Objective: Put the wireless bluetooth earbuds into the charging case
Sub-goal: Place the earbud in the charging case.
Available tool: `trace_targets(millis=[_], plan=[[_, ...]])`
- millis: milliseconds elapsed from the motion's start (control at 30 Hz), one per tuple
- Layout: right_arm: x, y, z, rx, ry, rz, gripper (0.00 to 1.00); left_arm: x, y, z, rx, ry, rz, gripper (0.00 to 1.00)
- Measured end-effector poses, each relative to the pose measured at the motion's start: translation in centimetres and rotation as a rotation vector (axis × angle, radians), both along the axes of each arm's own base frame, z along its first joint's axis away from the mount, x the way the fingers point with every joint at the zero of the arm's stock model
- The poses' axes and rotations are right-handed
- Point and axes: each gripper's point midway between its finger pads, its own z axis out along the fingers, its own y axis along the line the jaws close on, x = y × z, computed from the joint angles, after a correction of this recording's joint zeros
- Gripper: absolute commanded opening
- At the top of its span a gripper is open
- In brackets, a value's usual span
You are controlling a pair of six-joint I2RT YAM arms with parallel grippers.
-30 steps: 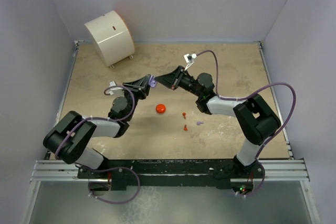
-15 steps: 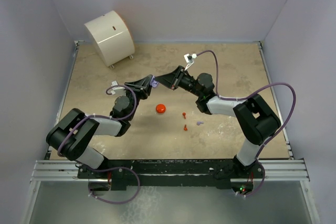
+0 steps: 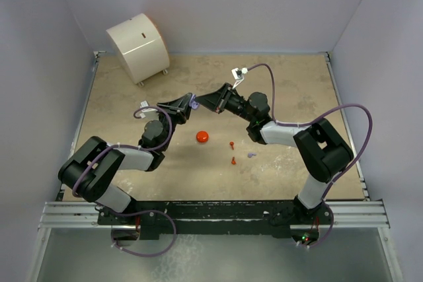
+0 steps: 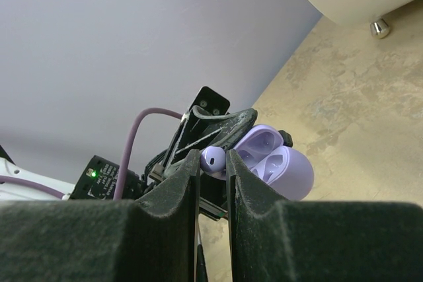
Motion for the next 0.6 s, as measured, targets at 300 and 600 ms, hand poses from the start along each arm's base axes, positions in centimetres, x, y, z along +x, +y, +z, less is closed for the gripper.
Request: trace_targets(millis=[300,600], plan=[[-0.19,0.14,0.22,0.007,-0.005,0.005,0.0,0.07,-0.04,0.07,-0.001,-0.001,0.0,0.0],[-0.23,0.23,0.15,0.008,-0.005,0.007,0.0,0.2,-0.14,0.74,-0.011,-0.018,0.0,0.0]])
